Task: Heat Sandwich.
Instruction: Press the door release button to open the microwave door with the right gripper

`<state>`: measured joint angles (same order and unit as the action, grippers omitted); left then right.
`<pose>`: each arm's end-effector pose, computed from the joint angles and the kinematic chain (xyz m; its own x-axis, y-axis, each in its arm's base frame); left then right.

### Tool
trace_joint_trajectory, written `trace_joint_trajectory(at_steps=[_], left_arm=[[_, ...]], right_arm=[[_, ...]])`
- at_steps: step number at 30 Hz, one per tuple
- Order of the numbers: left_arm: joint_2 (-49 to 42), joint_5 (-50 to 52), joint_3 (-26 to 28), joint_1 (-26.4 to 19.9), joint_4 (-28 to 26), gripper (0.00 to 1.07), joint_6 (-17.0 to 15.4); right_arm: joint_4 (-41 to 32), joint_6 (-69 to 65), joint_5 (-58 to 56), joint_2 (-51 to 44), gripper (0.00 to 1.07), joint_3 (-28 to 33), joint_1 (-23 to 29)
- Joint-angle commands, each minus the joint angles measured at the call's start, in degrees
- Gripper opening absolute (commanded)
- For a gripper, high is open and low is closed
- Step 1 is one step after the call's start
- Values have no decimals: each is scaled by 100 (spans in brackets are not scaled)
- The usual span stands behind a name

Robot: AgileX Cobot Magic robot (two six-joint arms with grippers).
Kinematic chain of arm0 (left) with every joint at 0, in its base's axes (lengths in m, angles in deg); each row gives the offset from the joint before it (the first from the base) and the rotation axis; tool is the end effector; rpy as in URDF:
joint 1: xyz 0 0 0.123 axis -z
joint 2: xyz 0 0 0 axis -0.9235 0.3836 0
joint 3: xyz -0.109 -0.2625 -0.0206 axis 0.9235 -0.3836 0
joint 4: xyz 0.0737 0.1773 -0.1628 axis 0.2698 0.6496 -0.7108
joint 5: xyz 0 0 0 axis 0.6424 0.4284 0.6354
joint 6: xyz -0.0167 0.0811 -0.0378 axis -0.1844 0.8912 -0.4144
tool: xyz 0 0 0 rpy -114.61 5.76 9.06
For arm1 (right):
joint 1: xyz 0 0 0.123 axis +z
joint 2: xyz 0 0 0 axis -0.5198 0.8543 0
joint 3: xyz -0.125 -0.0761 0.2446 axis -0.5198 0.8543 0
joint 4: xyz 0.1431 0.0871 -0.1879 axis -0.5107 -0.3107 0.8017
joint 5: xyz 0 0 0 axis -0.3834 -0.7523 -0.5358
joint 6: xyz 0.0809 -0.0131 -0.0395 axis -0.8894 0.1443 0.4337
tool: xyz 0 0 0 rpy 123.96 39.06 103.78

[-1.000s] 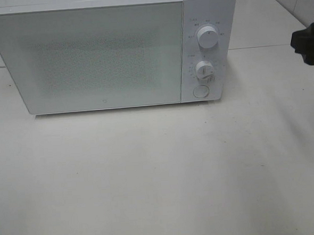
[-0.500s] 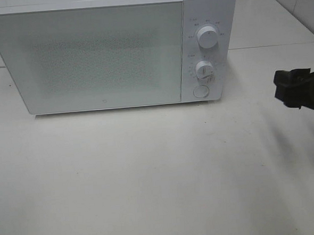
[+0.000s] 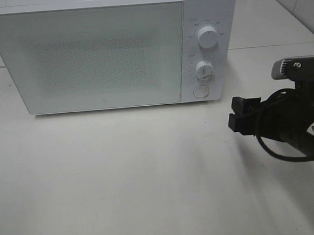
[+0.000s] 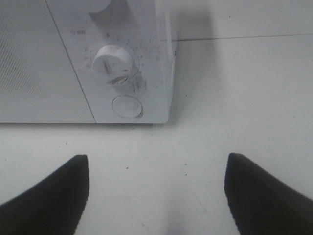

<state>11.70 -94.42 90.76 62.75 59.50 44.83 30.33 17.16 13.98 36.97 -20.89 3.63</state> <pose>-0.0041 -0.0074 0.2782 -0.4373 0.0144 -0.8992 0.0094 0.9999 0.0114 0.2002 0.0901 0.1522 -0.3043 0.0281 -0.9521 -0.1003 0.9931 0.0614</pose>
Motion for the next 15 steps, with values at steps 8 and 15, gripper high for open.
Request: trace_joint_trajectory(at_steps=[8,15], left_arm=[[-149,46,-17,46,-29,97,-17],[-149,46,-17,46,-29,97,-17]], right_arm=[[-378,34,218,252,74,-17,447],[-378,-424,212,252,74,-17,447]])
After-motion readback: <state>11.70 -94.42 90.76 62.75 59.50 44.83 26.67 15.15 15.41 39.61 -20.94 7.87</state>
